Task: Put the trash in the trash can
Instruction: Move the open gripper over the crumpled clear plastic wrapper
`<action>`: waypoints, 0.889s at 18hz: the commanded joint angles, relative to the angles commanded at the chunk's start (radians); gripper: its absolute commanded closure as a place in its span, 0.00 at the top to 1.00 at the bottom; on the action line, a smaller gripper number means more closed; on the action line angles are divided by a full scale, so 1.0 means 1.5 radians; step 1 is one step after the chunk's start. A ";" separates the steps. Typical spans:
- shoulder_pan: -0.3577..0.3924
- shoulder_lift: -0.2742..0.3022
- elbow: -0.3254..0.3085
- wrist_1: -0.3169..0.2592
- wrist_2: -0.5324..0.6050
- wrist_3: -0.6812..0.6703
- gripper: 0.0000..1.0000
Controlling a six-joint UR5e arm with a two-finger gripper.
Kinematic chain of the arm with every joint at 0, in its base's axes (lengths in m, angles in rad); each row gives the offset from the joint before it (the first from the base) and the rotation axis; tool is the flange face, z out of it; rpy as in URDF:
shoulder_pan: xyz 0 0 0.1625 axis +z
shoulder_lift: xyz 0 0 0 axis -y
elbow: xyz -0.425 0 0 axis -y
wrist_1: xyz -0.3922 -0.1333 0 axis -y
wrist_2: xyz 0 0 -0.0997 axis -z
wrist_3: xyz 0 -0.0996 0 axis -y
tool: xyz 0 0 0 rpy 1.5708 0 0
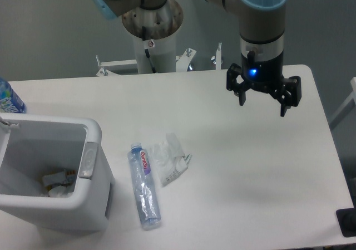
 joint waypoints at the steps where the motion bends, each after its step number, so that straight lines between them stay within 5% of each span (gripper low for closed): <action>1: 0.000 0.000 -0.002 0.000 0.001 0.000 1.00; 10: -0.007 0.005 -0.047 0.011 -0.004 -0.008 1.00; 16: -0.017 0.025 -0.186 0.148 -0.004 -0.080 1.00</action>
